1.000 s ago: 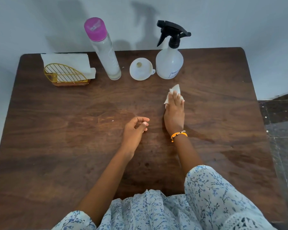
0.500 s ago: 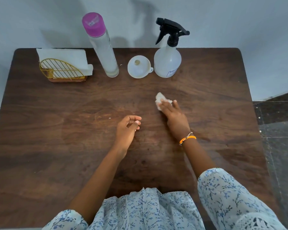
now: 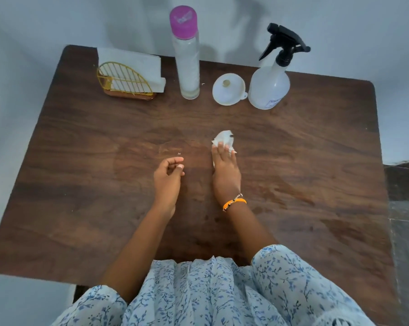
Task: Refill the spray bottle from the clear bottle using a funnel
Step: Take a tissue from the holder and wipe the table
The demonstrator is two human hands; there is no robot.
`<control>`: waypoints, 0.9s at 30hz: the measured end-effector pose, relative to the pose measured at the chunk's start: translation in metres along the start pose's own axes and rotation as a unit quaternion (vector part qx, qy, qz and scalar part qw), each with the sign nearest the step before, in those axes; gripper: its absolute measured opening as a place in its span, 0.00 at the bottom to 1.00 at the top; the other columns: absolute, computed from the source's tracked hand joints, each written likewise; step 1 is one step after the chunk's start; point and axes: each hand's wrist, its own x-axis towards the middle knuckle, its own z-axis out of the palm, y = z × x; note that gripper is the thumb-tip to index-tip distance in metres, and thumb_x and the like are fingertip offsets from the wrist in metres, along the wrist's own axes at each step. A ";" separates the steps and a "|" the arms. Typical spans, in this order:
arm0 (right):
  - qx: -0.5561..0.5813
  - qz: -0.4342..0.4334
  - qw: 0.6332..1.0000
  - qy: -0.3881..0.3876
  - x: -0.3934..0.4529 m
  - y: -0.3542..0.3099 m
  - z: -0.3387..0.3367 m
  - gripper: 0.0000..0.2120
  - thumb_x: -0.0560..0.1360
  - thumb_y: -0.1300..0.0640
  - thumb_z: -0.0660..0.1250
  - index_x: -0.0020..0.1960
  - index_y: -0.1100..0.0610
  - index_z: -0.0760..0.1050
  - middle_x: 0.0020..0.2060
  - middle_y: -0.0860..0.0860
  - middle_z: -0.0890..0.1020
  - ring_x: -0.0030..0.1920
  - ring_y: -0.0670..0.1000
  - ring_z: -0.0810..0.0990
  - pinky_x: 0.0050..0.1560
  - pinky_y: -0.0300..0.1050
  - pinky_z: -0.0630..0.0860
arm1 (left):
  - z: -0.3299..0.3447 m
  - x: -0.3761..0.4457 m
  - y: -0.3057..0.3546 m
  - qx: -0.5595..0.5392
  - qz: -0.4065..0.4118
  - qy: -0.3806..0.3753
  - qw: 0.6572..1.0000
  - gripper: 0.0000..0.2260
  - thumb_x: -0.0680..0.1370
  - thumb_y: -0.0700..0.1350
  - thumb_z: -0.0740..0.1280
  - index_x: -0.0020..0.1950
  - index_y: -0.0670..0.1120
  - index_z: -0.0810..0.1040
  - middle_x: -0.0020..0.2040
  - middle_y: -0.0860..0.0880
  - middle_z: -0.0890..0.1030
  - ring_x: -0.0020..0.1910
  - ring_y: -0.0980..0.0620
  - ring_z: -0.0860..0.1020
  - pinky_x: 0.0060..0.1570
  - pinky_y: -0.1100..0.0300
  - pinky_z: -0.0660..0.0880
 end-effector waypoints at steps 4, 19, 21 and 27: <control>0.003 -0.096 0.995 -0.038 0.010 -0.041 0.012 0.27 0.74 0.67 0.42 0.72 0.63 0.61 0.73 0.60 0.60 0.73 0.62 0.58 0.73 0.54 0.52 | -0.018 0.001 -0.006 -0.020 0.002 0.054 0.998 0.09 0.78 0.36 0.62 0.49 0.49 0.78 0.40 0.52 0.75 0.36 0.58 0.74 0.44 0.62 0.73; -0.006 -0.177 0.984 0.024 -0.010 0.021 -0.010 0.30 0.68 0.66 0.48 0.66 0.58 0.72 0.65 0.56 0.75 0.65 0.58 0.73 0.70 0.54 0.60 | -0.039 -0.018 -0.017 0.014 -0.007 0.014 1.000 0.11 0.78 0.37 0.63 0.43 0.53 0.77 0.40 0.53 0.76 0.36 0.56 0.74 0.41 0.63 0.73; 0.121 -0.050 0.988 0.084 -0.004 0.022 -0.022 0.32 0.65 0.72 0.48 0.64 0.59 0.74 0.64 0.57 0.75 0.66 0.57 0.72 0.71 0.47 0.59 | -0.038 -0.022 -0.016 0.015 -0.011 0.001 1.000 0.11 0.78 0.37 0.63 0.43 0.53 0.77 0.39 0.53 0.77 0.37 0.56 0.75 0.42 0.62 0.73; 0.250 -0.027 0.966 0.067 0.022 -0.023 -0.031 0.27 0.66 0.78 0.54 0.61 0.64 0.75 0.61 0.61 0.77 0.63 0.58 0.75 0.67 0.43 0.67 | -0.048 -0.025 -0.015 0.018 -0.001 -0.016 1.000 0.10 0.78 0.37 0.63 0.44 0.52 0.77 0.40 0.52 0.76 0.37 0.56 0.75 0.42 0.62 0.73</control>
